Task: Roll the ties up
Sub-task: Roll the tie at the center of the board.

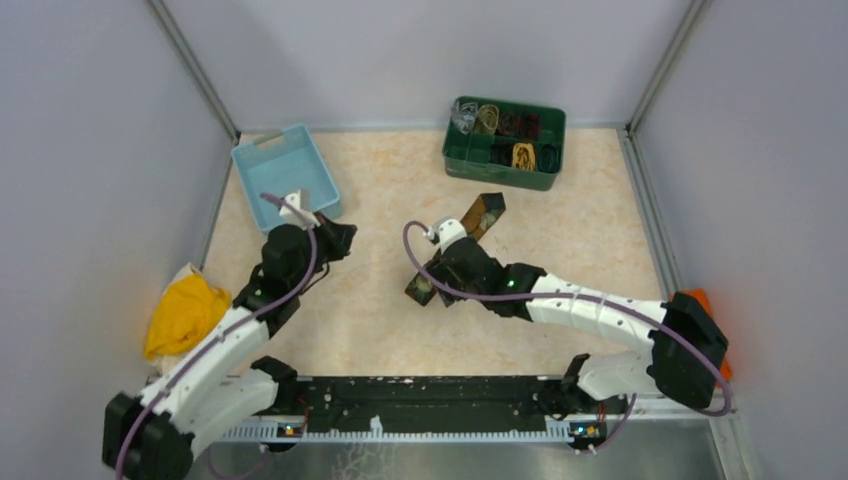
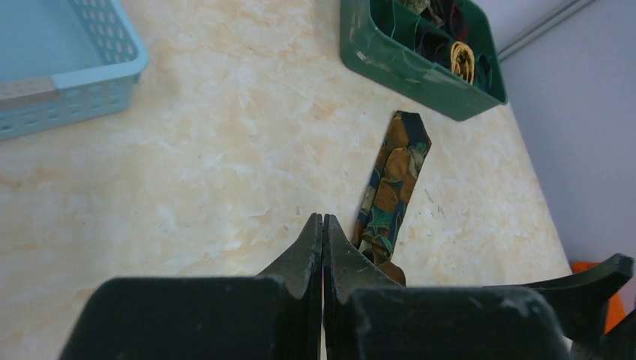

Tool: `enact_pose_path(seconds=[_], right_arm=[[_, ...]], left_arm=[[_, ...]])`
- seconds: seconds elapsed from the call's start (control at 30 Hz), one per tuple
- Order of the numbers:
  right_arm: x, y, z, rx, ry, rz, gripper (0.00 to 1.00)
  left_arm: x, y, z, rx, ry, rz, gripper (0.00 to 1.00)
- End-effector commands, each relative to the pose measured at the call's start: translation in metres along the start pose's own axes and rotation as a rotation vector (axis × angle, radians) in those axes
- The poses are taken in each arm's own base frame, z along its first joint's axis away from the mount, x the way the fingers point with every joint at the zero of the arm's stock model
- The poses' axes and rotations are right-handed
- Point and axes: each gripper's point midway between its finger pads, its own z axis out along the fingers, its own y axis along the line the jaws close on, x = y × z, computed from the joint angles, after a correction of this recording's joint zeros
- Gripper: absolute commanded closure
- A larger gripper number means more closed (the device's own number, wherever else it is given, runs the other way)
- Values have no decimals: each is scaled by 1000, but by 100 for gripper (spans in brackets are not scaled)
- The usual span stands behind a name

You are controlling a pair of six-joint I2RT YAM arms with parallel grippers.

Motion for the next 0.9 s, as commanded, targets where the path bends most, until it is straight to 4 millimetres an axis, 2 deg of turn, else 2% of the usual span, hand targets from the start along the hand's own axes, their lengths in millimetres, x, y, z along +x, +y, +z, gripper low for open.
enact_pose_path(seconds=[0.0,0.1,0.3,0.5,0.63,0.87], right_arm=[[-31,38,0,-83,-86,-134,30],[-34,59,11,-83,-88,-249,25],[-38,78,33,-54,-61,-385,22],[-26,81,53,-27,0,-433,20],[-8,84,68,-26,54,-457,20],[12,72,86,56,129,-510,20]], left_arm=[[11,29,-33,-113,1,-19,100],[2,30,-46,-113,-42,-19,100],[-11,32,-56,-131,-78,11,100],[-10,37,-57,-151,-77,21,100],[-8,43,-57,-177,-83,21,100],[-12,41,-59,-165,-95,25,100]])
